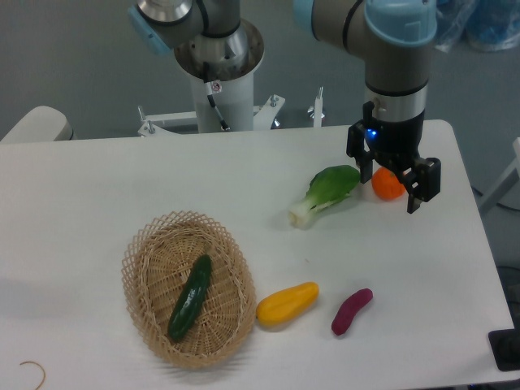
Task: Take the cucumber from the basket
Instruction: 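Move the open gripper from beside the orange over the wicker basket, then lower the gripper onto the green cucumber in the basket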
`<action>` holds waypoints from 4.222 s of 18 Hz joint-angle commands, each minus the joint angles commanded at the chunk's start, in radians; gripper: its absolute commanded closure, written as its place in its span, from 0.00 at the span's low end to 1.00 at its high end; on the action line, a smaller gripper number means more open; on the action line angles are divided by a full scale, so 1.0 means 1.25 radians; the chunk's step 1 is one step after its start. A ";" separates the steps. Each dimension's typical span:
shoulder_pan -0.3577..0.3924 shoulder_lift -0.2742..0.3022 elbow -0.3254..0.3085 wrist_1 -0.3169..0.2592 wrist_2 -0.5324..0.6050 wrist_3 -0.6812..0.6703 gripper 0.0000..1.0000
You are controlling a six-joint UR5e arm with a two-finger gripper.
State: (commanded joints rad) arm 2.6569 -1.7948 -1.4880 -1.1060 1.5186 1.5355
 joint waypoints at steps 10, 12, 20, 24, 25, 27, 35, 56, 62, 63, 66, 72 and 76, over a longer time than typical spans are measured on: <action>-0.050 -0.005 -0.058 0.011 -0.011 -0.042 0.00; -0.082 -0.009 -0.074 0.016 -0.012 -0.108 0.00; -0.192 -0.029 -0.097 0.016 -0.015 -0.530 0.00; -0.245 -0.059 -0.124 0.039 -0.016 -0.664 0.00; -0.273 -0.072 -0.134 0.057 -0.017 -0.706 0.00; -0.305 -0.104 -0.146 0.137 -0.011 -0.796 0.00; -0.363 -0.168 -0.177 0.182 -0.009 -0.832 0.00; -0.395 -0.242 -0.161 0.250 0.012 -0.815 0.08; -0.395 -0.245 -0.152 0.249 0.013 -0.814 0.25; -0.395 -0.245 -0.152 0.249 0.012 -0.812 0.25; -0.395 -0.247 -0.153 0.249 0.012 -0.814 0.24; -0.395 -0.247 -0.153 0.249 0.013 -0.814 0.25; -0.395 -0.248 -0.153 0.249 0.013 -0.812 0.28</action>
State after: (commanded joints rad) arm 2.1629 -2.1046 -1.6797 -0.7946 1.5355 0.5200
